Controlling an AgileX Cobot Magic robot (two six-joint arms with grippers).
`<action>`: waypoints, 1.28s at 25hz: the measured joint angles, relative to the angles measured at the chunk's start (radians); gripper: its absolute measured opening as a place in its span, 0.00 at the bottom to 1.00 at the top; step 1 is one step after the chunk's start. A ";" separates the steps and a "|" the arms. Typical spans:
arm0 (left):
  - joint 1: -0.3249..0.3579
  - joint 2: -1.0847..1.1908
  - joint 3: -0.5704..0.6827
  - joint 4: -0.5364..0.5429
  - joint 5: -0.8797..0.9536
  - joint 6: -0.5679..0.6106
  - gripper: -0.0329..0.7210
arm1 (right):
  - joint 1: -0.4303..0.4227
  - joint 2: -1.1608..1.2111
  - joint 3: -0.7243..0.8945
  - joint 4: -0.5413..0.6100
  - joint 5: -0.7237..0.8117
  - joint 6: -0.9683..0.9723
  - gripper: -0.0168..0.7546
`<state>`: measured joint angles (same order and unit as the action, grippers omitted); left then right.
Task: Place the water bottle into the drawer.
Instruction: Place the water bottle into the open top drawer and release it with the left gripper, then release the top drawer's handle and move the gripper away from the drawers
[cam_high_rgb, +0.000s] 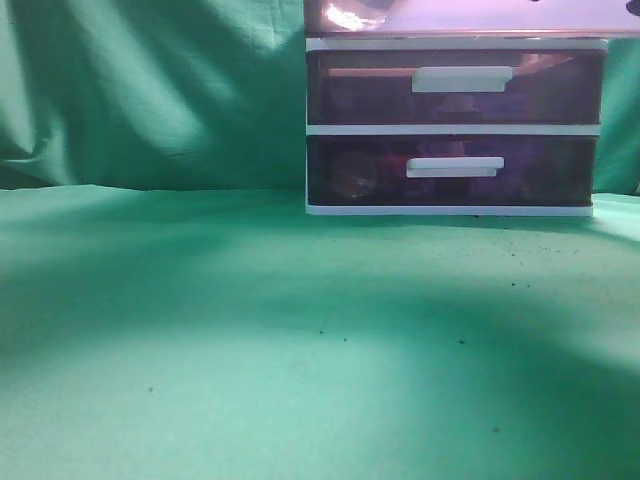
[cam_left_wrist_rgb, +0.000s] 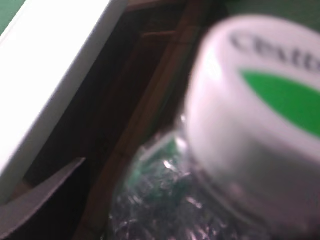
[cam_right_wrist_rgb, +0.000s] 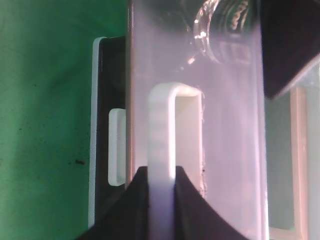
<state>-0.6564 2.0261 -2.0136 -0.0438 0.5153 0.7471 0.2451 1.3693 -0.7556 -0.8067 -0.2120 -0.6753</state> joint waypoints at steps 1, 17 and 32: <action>0.000 0.000 -0.004 -0.039 -0.003 -0.005 0.78 | 0.000 0.000 0.000 -0.002 0.000 0.000 0.13; -0.143 -0.002 -0.004 -0.265 -0.295 -0.016 0.70 | 0.002 0.000 0.002 -0.002 0.007 0.004 0.13; -0.041 -0.392 0.011 0.316 0.528 -0.715 0.04 | 0.002 0.069 -0.149 0.007 0.038 -0.056 0.13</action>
<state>-0.6975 1.6342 -2.0023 0.2727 1.0435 0.0317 0.2468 1.4381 -0.9043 -0.7997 -0.1735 -0.7310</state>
